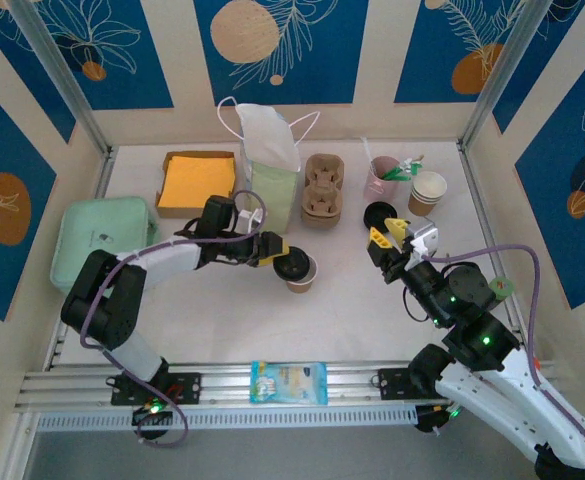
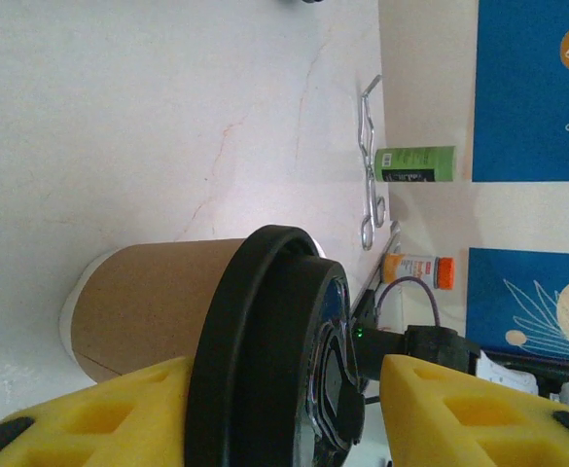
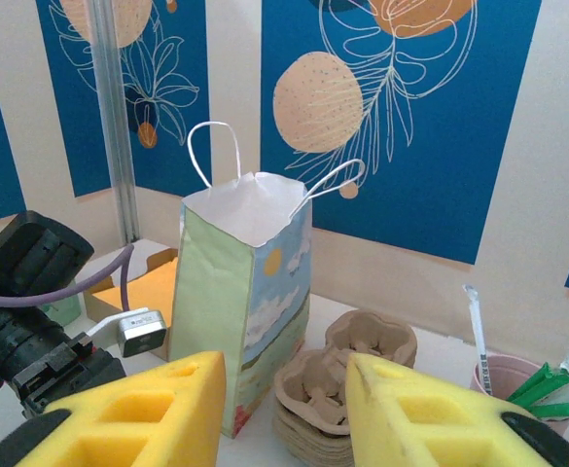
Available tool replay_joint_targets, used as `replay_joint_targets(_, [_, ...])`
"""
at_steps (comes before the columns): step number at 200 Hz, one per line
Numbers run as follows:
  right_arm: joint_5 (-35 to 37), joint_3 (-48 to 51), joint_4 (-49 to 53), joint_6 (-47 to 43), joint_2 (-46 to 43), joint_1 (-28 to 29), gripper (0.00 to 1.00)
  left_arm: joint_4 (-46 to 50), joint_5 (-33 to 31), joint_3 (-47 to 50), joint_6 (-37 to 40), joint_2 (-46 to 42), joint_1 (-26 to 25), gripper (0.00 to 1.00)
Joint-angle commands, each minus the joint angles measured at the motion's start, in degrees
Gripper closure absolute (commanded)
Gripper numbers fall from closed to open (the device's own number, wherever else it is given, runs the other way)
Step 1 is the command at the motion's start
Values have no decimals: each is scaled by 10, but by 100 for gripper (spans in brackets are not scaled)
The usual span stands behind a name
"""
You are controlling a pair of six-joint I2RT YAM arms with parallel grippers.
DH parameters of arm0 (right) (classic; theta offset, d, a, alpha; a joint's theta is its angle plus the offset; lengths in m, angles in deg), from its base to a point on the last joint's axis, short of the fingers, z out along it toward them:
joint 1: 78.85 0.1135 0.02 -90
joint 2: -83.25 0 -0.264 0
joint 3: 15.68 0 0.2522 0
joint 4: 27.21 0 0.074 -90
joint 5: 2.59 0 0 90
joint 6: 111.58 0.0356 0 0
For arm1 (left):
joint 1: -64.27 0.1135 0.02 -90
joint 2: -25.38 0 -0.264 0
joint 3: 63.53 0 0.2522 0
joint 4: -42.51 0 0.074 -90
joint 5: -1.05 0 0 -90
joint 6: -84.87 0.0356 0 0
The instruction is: Pack the takeout coffee
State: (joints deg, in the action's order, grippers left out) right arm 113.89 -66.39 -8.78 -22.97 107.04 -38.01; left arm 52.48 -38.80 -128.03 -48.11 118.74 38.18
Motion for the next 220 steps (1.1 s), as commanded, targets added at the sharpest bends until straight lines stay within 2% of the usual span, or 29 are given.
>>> replay_joint_targets(1, [-4,2,1,10,-6,-2,62,48,-18,-21,33,-17,-4,51])
replay_joint_targets(37, [-4,3,2,13,-6,-3,63,65,-30,-28,44,-16,-8,53])
replay_joint_targets(143, [-6,0,1,16,-5,-6,65,80,-47,-51,50,1,-32,53])
replay_joint_targets(220, [-5,2,6,21,-5,-8,65,128,-71,-66,86,5,-36,53])
